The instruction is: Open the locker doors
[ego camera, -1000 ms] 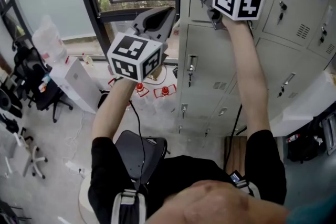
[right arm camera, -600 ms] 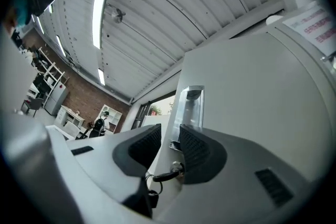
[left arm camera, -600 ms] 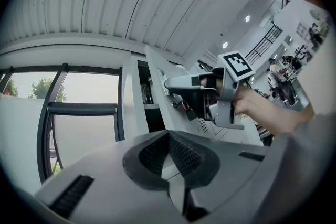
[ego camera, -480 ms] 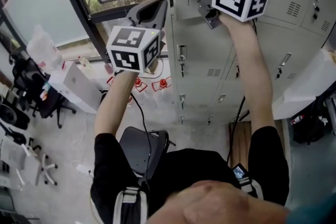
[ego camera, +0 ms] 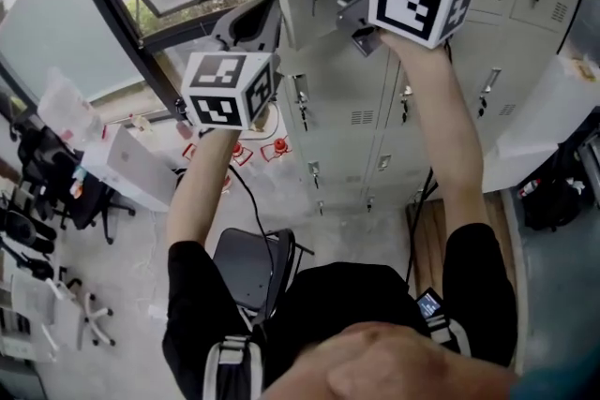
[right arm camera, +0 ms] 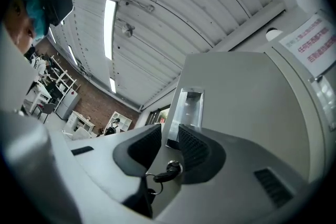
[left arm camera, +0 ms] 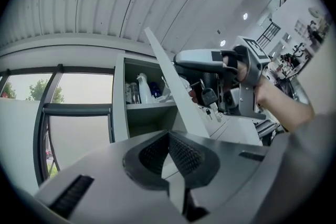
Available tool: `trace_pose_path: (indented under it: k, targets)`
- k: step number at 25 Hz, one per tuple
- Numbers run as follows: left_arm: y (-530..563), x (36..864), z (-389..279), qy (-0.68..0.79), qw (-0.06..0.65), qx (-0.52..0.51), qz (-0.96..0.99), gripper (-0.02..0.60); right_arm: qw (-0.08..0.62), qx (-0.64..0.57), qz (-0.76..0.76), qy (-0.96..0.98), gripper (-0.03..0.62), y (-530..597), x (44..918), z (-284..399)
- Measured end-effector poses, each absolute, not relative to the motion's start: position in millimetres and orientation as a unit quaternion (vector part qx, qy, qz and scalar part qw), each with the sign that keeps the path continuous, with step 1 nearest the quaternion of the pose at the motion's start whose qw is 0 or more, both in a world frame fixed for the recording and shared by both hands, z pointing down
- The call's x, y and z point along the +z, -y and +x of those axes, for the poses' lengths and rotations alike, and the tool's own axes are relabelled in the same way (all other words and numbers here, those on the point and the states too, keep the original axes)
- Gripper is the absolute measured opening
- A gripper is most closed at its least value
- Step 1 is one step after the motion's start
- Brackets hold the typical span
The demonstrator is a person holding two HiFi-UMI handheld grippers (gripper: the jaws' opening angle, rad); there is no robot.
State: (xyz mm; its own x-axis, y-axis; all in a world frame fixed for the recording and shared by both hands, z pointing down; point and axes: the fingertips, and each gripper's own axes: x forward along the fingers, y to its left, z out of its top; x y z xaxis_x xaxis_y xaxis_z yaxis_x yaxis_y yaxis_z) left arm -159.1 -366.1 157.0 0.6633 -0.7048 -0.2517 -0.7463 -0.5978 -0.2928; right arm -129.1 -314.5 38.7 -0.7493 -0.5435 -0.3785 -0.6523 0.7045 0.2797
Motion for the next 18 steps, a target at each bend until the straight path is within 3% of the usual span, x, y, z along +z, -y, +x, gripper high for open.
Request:
trace_pose_path:
  k: [18]
  targets:
    - [290.4,170.0,-46.2,-0.301,0.184,0.088,-0.932,0.011,0.148,0.269,-0.369,-0.877,0.107,227.0,65.2,-27.9]
